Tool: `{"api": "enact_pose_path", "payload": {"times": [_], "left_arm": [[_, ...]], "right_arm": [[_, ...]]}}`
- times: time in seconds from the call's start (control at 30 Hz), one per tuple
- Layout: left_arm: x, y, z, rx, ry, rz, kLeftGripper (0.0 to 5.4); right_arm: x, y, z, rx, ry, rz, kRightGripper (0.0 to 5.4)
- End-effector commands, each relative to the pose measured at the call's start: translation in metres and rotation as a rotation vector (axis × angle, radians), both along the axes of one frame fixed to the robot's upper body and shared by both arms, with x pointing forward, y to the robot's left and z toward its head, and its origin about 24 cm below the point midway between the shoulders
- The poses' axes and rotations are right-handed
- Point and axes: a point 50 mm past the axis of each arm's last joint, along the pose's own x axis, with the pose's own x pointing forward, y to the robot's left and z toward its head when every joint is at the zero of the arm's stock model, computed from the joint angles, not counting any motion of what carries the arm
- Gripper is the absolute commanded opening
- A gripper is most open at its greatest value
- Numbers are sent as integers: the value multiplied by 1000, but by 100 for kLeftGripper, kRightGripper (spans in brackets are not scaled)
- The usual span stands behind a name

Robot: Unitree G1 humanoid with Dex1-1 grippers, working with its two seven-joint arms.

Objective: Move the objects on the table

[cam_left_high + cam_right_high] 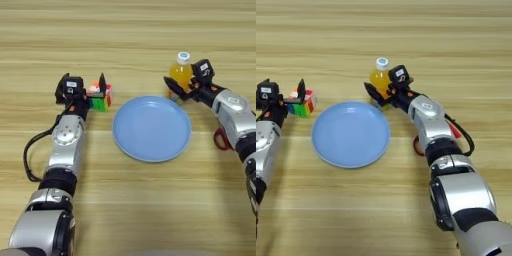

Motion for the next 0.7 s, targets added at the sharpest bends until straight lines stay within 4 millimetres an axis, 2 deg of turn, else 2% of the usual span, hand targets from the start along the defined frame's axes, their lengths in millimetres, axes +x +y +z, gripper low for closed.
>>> {"api": "enact_pose_path", "payload": {"times": [0.03, 0.13, 0.37, 0.57, 0.7], "left_arm": [[1, -3, 2, 9, -8, -6, 540], [1, -3, 2, 9, -8, -6, 540], [0, -3, 2, 9, -9, -7, 540], [0, -3, 2, 9, -9, -8, 540], [0, -3, 3, 9, -10, -9, 540]], "right_arm": [[4, 3, 7, 3, -17, 7, 384], [4, 3, 6, 4, -17, 5, 357], [4, 2, 8, 13, -23, 0, 352], [2, -1, 32, 38, -146, 1, 352], [-8, 2, 42, 56, -203, 30, 352]]}}
